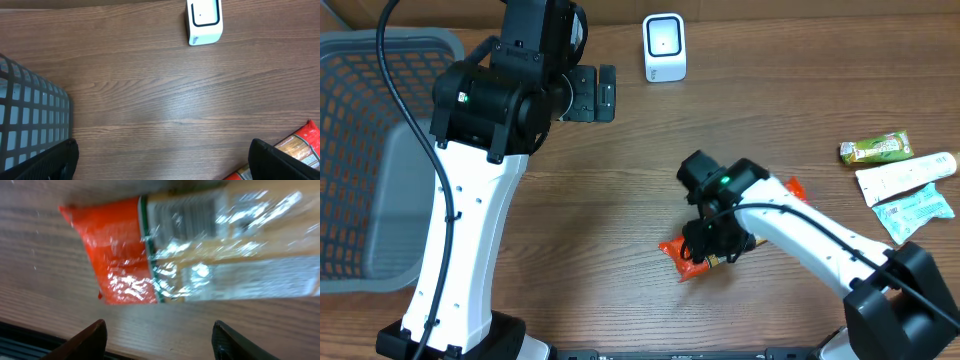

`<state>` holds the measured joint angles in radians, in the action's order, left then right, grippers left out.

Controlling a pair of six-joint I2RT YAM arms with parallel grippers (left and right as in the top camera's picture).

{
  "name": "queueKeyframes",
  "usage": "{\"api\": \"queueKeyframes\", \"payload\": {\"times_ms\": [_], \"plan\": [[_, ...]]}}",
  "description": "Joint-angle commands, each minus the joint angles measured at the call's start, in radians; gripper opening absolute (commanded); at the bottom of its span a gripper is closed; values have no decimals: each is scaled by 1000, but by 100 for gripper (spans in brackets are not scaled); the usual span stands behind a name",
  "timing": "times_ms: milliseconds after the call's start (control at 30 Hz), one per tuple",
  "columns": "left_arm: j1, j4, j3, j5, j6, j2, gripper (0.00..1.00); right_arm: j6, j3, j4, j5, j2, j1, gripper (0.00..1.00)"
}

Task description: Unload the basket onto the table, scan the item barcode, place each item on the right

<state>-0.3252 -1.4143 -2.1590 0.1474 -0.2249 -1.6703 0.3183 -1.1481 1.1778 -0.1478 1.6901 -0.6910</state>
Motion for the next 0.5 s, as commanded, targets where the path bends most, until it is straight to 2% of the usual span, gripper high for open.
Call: {"api": "queueKeyframes", "payload": {"times_ms": [0,200,467], "plan": [[4,1,-3,10,19,-3,100,55,58,-10,15,-8,-42,68],[4,0,-3,10,19,-4,99,76,142,-79,15,-8,-90,68],[4,1,-3,10,19,-4,100,74,195,-303,61,-2,-99,68]]}}
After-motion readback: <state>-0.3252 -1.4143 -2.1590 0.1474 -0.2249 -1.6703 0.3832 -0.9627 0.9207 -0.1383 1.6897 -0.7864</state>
